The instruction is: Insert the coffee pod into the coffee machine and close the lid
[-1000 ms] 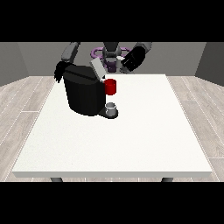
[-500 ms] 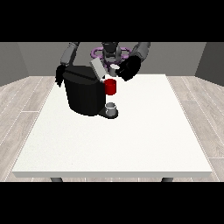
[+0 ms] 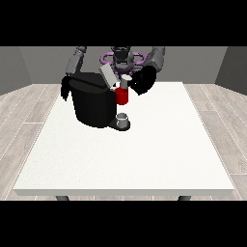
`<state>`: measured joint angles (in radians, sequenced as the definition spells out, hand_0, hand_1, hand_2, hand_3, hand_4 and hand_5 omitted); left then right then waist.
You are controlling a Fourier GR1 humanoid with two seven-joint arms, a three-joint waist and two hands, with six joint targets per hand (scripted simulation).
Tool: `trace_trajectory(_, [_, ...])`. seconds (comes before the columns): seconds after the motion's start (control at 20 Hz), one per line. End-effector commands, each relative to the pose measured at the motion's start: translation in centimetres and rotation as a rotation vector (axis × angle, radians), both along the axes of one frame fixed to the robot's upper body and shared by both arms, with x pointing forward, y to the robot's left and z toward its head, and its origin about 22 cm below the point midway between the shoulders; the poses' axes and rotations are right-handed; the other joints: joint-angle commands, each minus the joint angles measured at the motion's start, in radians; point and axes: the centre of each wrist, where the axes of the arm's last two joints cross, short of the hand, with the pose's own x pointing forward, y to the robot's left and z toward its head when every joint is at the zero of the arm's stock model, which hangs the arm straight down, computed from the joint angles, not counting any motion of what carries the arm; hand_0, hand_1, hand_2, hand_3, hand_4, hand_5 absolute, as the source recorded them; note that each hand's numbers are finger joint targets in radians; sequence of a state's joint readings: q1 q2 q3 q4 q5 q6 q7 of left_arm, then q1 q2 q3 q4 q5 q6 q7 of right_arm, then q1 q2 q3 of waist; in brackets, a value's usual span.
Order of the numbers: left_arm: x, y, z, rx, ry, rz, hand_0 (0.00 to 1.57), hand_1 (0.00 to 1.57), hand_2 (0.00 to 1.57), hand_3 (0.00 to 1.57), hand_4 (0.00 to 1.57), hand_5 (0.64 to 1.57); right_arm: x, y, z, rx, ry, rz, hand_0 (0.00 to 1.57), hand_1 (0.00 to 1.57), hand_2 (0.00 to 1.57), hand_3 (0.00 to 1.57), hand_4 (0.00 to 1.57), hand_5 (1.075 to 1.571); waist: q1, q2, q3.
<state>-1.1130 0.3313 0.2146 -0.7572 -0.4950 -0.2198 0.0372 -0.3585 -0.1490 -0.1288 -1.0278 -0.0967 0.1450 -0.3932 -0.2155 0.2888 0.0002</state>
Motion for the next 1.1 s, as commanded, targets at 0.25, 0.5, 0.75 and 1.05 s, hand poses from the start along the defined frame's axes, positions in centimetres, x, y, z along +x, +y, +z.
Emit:
trace_trajectory(0.25, [0.2, 1.7, 3.9, 0.056, -0.059, 0.035, 1.42, 1.42, 1.46, 1.33, 0.63, 1.571, 1.7, 1.8, 1.4, -0.001, -0.057, 0.015, 0.0, 0.0, 0.0, 0.0, 0.19, 1.571, -0.033, 0.089, 0.0003])
trace_trajectory(0.5, [0.4, 2.2, 3.9, 0.061, -0.067, 0.064, 1.48, 1.48, 1.5, 1.4, 0.7, 1.571, 2.7, 0.4, 3.3, -0.033, -0.052, 0.044, 0.0, 0.0, 0.0, 0.0, 0.27, 1.571, -0.063, 0.089, 0.0001])
trace_trajectory(0.75, [0.4, 0.0, 3.8, 0.036, -0.092, 0.032, 1.43, 1.43, 1.46, 1.36, 0.61, 1.571, 3.2, 0.3, 2.7, -0.015, -0.048, -0.011, 0.0, 0.0, 0.0, 0.0, 0.24, 1.571, -0.032, 0.084, 0.0005])
trace_trajectory(1.05, [0.5, 0.0, 2.8, 0.051, -0.085, 0.049, 1.41, 1.41, 1.44, 1.37, 0.63, 1.571, 3.3, 0.7, 2.2, 0.027, -0.042, 0.012, 0.0, 0.0, 0.0, 0.0, 0.35, 1.571, -0.033, 0.086, 0.0004])
